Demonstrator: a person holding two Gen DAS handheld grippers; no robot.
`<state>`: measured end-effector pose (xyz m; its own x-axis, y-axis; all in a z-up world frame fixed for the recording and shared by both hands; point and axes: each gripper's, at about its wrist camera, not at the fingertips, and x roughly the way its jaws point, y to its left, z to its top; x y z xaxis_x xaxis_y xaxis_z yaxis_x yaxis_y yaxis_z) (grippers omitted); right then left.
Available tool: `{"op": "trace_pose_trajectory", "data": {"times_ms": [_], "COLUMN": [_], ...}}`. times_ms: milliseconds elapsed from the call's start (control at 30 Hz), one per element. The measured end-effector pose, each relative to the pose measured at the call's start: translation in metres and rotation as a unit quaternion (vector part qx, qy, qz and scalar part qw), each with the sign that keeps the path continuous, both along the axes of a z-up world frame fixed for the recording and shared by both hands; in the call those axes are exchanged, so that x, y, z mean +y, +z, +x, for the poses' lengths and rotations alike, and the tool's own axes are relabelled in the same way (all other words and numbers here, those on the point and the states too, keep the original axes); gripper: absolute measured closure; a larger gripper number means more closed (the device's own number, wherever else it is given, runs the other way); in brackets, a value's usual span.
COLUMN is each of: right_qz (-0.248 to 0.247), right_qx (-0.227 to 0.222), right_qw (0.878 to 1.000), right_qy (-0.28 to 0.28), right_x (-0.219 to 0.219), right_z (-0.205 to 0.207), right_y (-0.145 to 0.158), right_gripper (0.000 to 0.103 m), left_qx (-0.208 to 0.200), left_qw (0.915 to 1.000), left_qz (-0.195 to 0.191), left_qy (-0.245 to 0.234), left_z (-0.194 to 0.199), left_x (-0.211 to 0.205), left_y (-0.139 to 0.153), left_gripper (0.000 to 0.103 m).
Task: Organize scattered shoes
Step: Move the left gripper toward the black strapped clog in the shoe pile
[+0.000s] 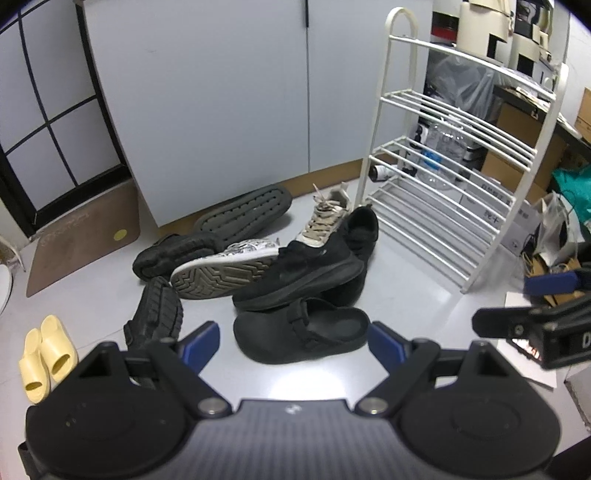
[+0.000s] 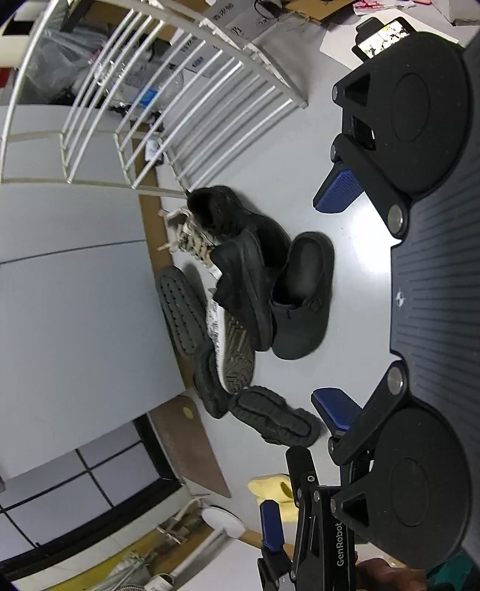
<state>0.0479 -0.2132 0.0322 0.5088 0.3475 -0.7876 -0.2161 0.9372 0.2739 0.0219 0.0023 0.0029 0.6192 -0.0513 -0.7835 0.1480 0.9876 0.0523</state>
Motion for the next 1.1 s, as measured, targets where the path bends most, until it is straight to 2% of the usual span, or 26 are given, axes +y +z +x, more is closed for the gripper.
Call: {"op": "trace_pose_trajectory", "data": {"times_ms": [167, 500, 1100], "right_qz": [-0.007, 0.003, -0.046], "right_qx": [-0.002, 0.024, 0.014], "right_qw": [1.0, 0.999, 0.999], "right_qy": [-0.016, -0.033, -0.025], "right_x": [-0.01, -0.011, -0.004], "right_z": [0.015, 0.042, 0.063], "right_y": [-0.002, -0.018, -0.036], "right_gripper": [0.0, 0.0, 0.0], "left_qx": [0.016, 0.035, 0.057], "left_qw": [0.9997, 0.999, 0.9977], "left_qz": [0.019, 0.013, -0.004], "left_qy": [-0.001, 0.023, 0.035], "left_z": [0.015, 0.037, 0.067], "left_x": [0.004, 0.012, 0.002], "left_y": [-0.016, -0.03, -0.044], "left_gripper": [0.014, 0.014, 0.013]}}
